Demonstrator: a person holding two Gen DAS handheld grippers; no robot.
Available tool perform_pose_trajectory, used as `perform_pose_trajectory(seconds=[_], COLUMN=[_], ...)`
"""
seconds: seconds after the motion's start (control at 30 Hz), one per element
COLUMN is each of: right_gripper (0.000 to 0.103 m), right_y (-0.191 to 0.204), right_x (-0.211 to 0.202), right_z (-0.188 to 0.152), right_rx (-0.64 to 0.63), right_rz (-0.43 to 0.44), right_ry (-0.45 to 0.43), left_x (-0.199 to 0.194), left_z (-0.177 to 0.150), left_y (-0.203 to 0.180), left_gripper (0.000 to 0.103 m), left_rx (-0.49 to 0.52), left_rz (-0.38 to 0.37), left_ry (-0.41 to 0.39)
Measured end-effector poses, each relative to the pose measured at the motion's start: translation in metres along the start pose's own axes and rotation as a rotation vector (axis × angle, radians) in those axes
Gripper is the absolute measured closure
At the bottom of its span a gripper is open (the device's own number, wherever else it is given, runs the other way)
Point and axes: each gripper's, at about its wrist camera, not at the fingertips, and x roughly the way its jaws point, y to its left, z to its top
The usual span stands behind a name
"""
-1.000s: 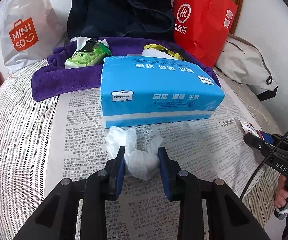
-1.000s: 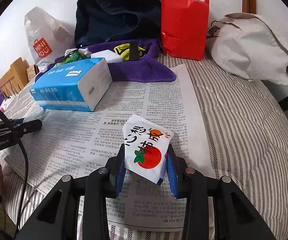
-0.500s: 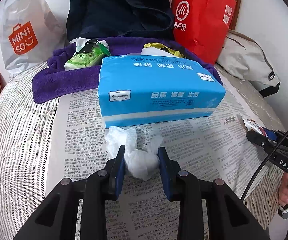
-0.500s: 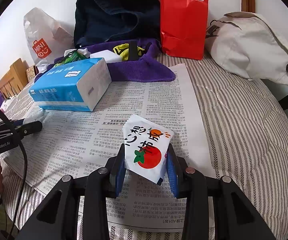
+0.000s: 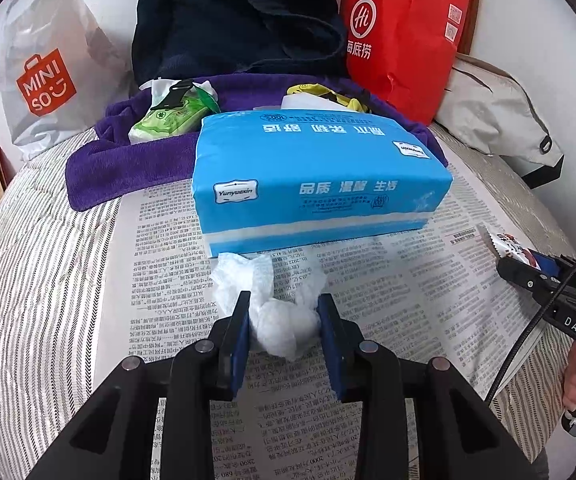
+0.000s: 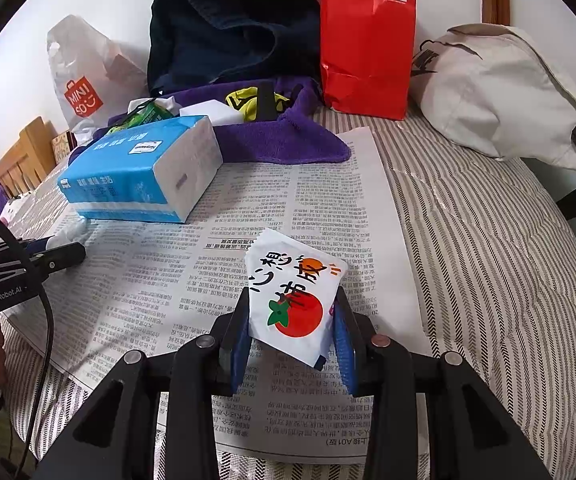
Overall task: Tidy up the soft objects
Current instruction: 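Lift the tomato packet and tissue off the newspaper with both grippers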
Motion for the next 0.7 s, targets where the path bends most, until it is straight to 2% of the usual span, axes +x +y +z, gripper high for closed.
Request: perform_pose_trajectory(seconds=[0.7], right_gripper=[0.065], right_y=[-0.0006], right_x=[-0.0023], right_z=[-0.0006], right_rx=[0.000], right_rz=[0.004], right_ry=[-0.010], left_x=[-0.0015], left_z=[0.0011], left_y=[0.0017], left_gripper=[0.075], left_rx=[-0.016], left_rz=[-0.014], left_ry=[-0.005])
